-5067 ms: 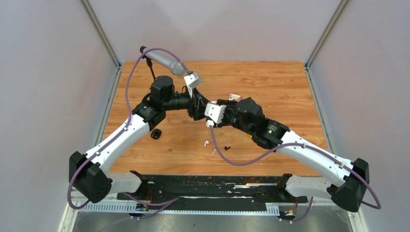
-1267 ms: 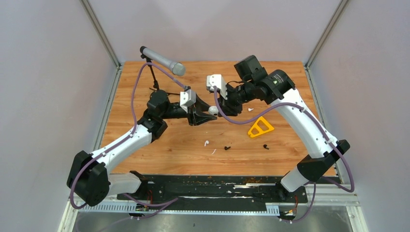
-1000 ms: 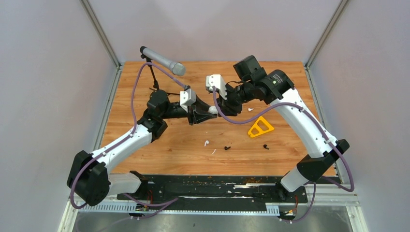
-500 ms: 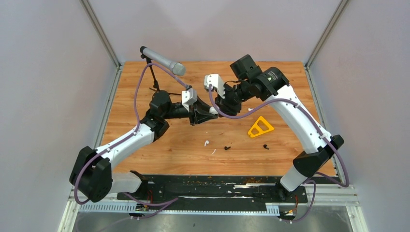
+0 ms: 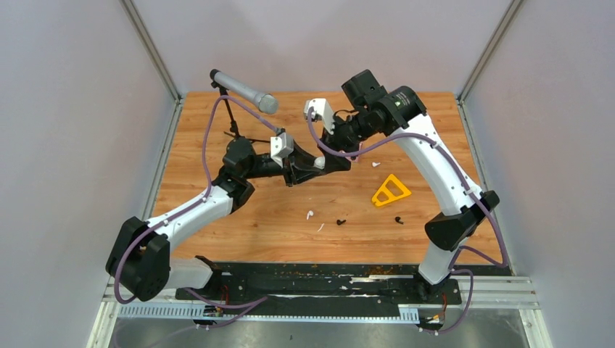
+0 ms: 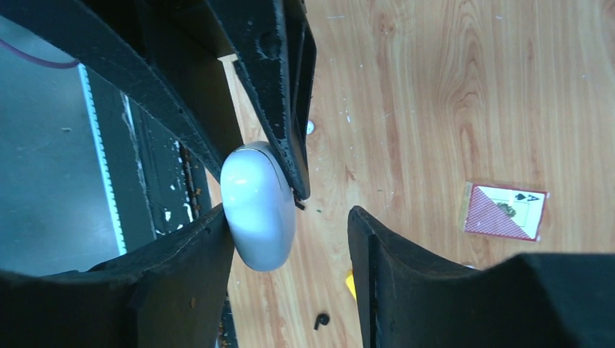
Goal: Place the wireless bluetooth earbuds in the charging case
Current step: Open the charging case.
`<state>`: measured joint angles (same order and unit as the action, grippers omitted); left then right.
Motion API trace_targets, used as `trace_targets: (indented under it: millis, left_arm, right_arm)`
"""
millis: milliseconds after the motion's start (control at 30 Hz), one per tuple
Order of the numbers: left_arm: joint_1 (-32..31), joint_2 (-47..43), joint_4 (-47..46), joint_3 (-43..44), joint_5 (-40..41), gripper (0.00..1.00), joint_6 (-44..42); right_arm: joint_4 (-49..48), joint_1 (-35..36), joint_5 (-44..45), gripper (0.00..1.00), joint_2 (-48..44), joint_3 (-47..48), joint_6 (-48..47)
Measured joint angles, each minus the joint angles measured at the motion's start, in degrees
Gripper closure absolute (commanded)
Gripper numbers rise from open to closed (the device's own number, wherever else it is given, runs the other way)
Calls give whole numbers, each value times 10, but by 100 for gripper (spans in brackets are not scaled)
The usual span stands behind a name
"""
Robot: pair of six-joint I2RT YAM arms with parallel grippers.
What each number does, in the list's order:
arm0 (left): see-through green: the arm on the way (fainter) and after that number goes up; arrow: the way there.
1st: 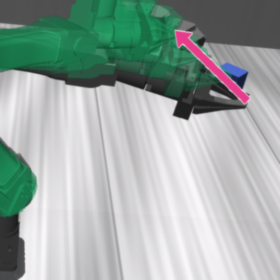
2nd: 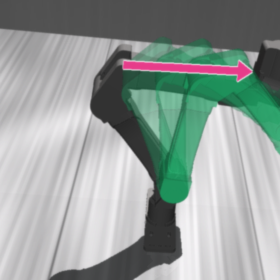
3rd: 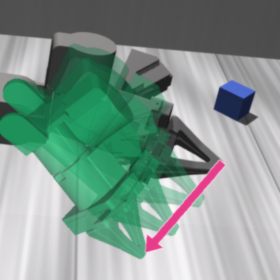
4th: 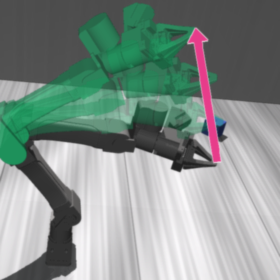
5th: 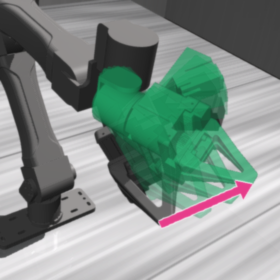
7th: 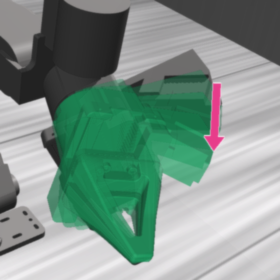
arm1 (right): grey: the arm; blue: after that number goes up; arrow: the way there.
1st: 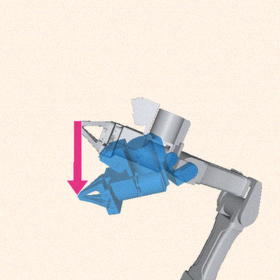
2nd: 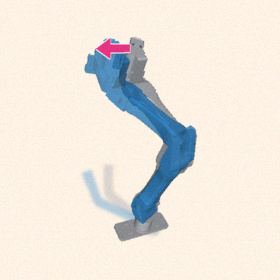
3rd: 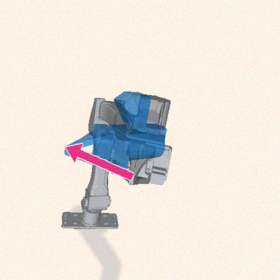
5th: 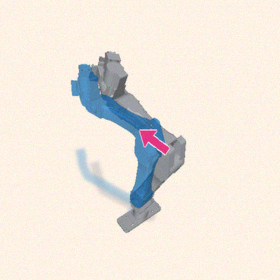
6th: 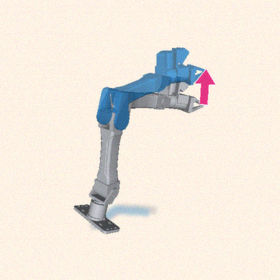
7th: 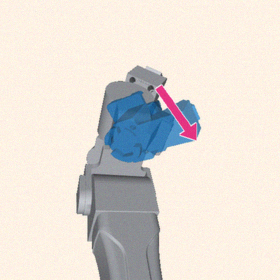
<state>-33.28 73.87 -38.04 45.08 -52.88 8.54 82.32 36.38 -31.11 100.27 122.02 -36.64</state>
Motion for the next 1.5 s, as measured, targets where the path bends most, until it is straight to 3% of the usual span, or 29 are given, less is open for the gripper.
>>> trace_targets:
  millis: [633, 867, 1067, 1267, 1500]
  left_arm:
    - [0, 6, -20, 0, -15, 100, -5]
    - [0, 6, -21, -4, -10, 100, -5]
    - [2, 6, -19, -8, 1, 100, 1]
    - [15, -3, -2, -8, 0, 100, 14]
    - [34, -71, 30, -26, 5, 100, 14]
  right_arm:
    - [32, -81, -127, 39, 38, 51, 81]
    - [31, -100, -174, 34, 38, 54, 94]
    - [16, -162, -222, 38, 18, 59, 102]
    - [-34, -268, -178, 42, -87, -96, 56]
    - [-166, -258, -88, 52, -207, -386, -40]
